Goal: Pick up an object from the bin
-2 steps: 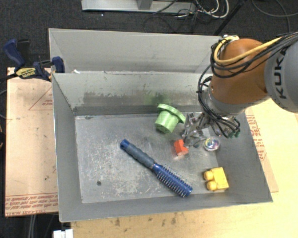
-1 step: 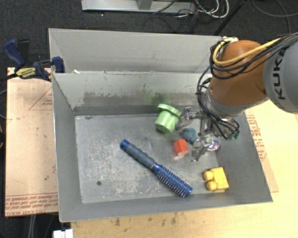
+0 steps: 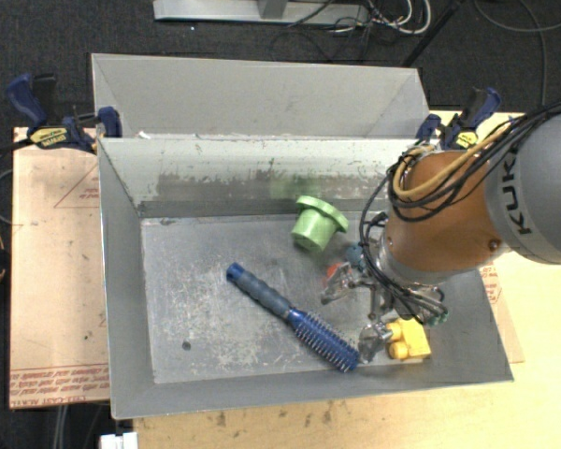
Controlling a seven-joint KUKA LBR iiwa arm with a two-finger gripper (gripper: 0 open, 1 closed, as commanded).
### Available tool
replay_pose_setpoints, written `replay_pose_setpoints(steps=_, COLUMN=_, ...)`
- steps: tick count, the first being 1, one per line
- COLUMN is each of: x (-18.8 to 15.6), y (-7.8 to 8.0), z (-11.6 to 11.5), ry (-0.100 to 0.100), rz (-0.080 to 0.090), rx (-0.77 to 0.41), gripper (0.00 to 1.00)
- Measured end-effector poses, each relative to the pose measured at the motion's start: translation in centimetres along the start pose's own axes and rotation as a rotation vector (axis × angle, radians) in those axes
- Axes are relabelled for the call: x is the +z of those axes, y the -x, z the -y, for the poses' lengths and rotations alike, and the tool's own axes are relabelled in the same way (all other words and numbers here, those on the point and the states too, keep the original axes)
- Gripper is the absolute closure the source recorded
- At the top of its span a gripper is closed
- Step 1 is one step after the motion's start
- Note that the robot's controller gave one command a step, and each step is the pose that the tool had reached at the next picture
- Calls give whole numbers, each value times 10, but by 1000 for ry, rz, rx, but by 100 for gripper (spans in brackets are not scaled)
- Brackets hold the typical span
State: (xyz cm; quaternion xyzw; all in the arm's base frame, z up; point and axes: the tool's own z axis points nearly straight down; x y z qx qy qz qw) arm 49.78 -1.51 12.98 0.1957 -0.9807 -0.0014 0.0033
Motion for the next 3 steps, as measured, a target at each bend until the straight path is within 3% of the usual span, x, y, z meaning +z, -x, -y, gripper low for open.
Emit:
replay_pose_setpoints(steps=1, x=55, y=40, z=-101, ry=-8, rz=25, rx=58, gripper=0)
replay_pose_setpoints(steps=2, x=53, y=39, z=-100, ry=-5, rz=24, rx=61, gripper=100)
replay_pose_setpoints(steps=3, x=-84, y=42, z=-85, ry=-6, rz=16, rx=49, gripper=100)
